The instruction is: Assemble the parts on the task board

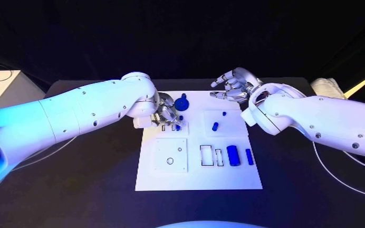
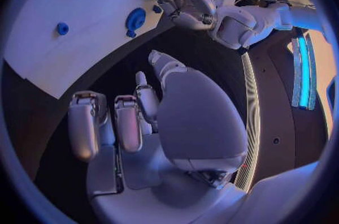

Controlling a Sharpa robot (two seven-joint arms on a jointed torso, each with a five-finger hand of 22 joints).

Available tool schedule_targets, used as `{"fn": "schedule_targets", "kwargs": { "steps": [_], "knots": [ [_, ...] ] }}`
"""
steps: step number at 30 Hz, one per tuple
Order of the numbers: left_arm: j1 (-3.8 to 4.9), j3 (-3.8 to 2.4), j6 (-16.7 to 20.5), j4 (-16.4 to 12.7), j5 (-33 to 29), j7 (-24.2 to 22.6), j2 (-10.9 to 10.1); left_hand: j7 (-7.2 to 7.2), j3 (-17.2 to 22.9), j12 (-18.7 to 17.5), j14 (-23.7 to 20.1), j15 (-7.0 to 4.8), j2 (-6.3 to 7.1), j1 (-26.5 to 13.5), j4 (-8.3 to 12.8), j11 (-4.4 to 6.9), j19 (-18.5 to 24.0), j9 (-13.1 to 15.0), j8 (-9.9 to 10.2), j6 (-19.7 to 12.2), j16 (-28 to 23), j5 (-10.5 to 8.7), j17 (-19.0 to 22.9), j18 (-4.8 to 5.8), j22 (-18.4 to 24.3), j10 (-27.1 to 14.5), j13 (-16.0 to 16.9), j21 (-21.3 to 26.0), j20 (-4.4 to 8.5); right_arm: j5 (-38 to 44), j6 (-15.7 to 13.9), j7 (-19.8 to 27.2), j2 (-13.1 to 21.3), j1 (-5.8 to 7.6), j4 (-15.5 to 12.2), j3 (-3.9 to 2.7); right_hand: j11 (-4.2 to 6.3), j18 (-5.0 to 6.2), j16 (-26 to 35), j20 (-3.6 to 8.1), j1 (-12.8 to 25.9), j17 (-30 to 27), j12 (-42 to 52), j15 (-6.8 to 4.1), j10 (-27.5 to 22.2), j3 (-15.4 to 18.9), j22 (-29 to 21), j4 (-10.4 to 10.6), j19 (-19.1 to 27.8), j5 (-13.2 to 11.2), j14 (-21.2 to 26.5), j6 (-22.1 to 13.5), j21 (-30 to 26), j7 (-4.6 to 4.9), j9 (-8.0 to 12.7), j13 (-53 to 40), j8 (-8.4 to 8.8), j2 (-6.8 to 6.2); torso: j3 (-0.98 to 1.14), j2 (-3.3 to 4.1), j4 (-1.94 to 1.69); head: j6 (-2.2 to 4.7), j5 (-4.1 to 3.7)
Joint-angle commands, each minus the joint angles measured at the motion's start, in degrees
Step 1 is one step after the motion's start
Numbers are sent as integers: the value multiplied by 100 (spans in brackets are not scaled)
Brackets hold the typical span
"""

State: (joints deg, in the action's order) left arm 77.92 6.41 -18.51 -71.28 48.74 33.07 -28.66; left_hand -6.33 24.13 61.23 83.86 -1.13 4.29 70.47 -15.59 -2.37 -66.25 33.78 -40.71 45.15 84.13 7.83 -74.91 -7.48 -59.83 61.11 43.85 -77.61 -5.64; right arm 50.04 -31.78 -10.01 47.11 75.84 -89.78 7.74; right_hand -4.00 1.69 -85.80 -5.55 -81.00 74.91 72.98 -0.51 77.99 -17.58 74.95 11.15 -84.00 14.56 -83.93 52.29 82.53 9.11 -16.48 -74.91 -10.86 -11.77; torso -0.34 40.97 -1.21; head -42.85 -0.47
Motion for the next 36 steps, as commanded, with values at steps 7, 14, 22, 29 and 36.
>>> {"fn": "schedule_targets", "kwargs": {
  "steps": [7,14,22,29,36],
  "knots": [
    [-22,9,227,-36,-228,-183,-81,58,1237,31,118,-54,34,323,416,82,-20,171,-155,-60,124,-6,-241,116,-69,116,21,-86,49,13,104,-2,3,-4,8,1,-8,19,23,-22,-21,713,16,28,9,-41,1018,9,-213,53,-395,-32,29,0,8,-142,-37,-3,0,-6,4,-7,-12],
    [-36,8,375,-133,-292,-231,-203,52,2044,74,128,-50,182,82,815,78,-33,354,-308,-119,134,-1,-268,120,-113,191,59,-124,56,29,141,-32,27,-4,18,7,-9,22,27,-22,-8,707,6,29,3,-47,1010,16,-208,61,-394,-34,17,1,8,-133,-39,-8,-11,-11,-21,25,5],
    [-40,5,464,-257,-389,-216,-339,49,2396,109,140,-55,266,-72,1057,79,-62,436,-369,-118,140,16,-286,126,-160,238,95,-162,66,20,189,-24,44,-4,40,14,-11,32,32,-22,12,701,-25,30,-20,-53,985,27,-188,70,-392,-42,-21,3,10,-106,-39,-20,-8,-18,-20,32,41],
    [-41,6,571,-371,-410,-210,-458,59,2506,198,168,-62,304,-148,1147,89,-62,471,-402,-92,163,33,-346,125,-165,336,206,-172,71,6,213,-15,49,-4,55,23,-12,35,36,-23,21,695,-36,31,-29,-57,977,31,-182,75,-390,-48,-33,4,11,-97,-38,-25,2,-15,-4,35,56],
    [-54,8,791,-416,-273,-279,-489,166,2792,568,306,-157,583,-543,1378,195,-218,623,-578,104,270,958,-628,155,-339,781,691,-276,149,2,227,-16,66,-4,54,30,-12,33,34,-23,26,699,-33,31,-28,-61,981,35,-185,77,-391,-50,-28,4,11,-99,-39,-26,5,-8,-6,57,72]
  ]
}}
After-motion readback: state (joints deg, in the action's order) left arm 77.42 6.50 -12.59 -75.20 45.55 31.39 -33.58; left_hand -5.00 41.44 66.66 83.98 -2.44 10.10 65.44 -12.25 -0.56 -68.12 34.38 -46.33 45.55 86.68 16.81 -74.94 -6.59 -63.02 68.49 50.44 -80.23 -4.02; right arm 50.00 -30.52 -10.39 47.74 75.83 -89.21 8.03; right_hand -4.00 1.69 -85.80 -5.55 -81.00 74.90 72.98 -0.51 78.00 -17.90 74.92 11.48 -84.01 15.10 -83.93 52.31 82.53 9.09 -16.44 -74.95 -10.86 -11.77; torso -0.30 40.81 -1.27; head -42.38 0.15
